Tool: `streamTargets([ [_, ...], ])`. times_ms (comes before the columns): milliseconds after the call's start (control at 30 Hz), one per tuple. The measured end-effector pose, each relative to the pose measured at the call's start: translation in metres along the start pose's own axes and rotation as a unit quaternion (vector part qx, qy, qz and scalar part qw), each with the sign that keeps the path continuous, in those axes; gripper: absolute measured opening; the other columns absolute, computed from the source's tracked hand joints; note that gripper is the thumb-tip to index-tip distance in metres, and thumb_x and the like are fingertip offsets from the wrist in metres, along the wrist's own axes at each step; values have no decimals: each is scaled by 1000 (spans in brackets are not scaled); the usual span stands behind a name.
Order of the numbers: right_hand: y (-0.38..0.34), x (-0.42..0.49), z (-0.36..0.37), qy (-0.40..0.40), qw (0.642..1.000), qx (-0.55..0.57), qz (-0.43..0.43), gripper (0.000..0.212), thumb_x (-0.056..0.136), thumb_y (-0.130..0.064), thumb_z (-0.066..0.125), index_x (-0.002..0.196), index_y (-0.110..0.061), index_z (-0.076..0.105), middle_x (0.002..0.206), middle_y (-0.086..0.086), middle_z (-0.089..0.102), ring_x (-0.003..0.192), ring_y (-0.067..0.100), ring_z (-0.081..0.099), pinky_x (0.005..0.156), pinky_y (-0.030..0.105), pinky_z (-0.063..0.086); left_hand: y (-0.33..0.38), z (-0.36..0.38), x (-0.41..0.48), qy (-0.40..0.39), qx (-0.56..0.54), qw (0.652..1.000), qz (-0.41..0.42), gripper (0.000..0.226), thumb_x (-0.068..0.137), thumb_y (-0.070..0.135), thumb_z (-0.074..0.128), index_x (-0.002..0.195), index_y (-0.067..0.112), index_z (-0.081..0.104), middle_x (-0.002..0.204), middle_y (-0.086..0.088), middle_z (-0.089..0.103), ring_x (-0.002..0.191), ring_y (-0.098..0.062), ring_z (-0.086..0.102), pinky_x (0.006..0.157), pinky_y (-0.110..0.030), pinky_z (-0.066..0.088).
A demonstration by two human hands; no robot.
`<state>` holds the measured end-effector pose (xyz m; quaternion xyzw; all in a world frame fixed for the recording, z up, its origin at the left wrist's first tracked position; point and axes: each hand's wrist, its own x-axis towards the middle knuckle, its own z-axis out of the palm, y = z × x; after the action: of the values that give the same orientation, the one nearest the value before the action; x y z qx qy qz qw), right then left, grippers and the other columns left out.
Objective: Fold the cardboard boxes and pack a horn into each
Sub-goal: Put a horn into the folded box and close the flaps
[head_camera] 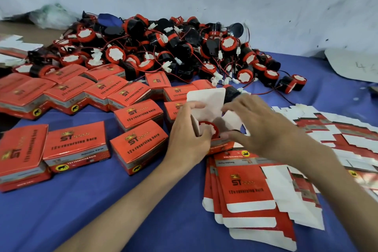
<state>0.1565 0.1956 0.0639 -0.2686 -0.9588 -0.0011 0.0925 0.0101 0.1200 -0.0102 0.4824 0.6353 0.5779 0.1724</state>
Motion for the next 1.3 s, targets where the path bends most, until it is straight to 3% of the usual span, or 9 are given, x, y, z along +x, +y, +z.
streamTargets([
  [133,2,-30,-13,-105,974,-187,75,53,90,-49,51,129,-32,19,99,-9,51,82,19,46,65,33,34,2,-3,1,-9,42,999,-4,53,83,18,67,115,49,37,63,5,48,61,-6,51,60,-24,46],
  [200,1,-28,-14,-111,986,-100,71,34,93,-41,51,122,-30,38,76,-14,50,75,15,47,65,32,37,3,-2,0,-6,49,999,-12,53,83,20,67,115,50,37,57,8,45,59,-4,51,60,-25,44],
  [367,0,0,-28,122,965,213,90,12,82,-26,70,71,-22,67,56,-11,67,50,-4,62,53,9,46,3,-1,-1,1,51,998,-23,53,80,26,69,116,50,39,57,13,46,62,1,51,61,-24,41],
  [533,-12,29,-13,87,978,191,-25,9,88,-15,67,91,-12,74,65,-9,67,62,-2,62,66,12,47,4,4,-4,-20,-6,999,-28,58,79,33,74,109,59,31,114,23,52,103,3,50,79,-20,43],
  [733,-19,50,11,7,988,101,-117,21,94,-17,56,78,-9,67,68,-3,63,60,16,49,64,29,36,4,0,1,-28,-27,999,-15,65,75,16,76,118,43,36,115,14,58,104,-4,60,85,-36,54],
  [833,-19,52,13,-50,980,155,-112,38,96,-16,52,61,-30,43,61,-15,48,58,0,48,59,17,29,2,-2,2,-39,-12,999,-4,73,71,20,80,117,48,31,113,16,59,98,0,61,81,-30,55],
  [967,-14,48,11,-167,936,310,-18,26,95,-47,42,77,-39,58,91,-23,59,89,-8,53,82,18,36,-1,-3,0,-41,-8,999,0,71,65,37,79,113,54,29,109,24,58,98,7,58,75,-13,50],
  [1133,-12,48,18,-136,966,220,-26,33,97,-39,41,86,-17,63,92,-10,57,90,2,53,84,28,39,-3,-8,0,-72,-18,997,0,73,57,58,74,113,63,27,106,37,55,100,14,55,74,-3,45],
  [1300,-5,44,18,-43,966,243,-80,4,88,-20,65,89,-19,68,94,-11,63,89,1,55,79,20,39,-4,-13,3,-88,-37,995,19,70,63,55,78,117,59,34,109,29,60,104,9,57,81,-6,44],
])
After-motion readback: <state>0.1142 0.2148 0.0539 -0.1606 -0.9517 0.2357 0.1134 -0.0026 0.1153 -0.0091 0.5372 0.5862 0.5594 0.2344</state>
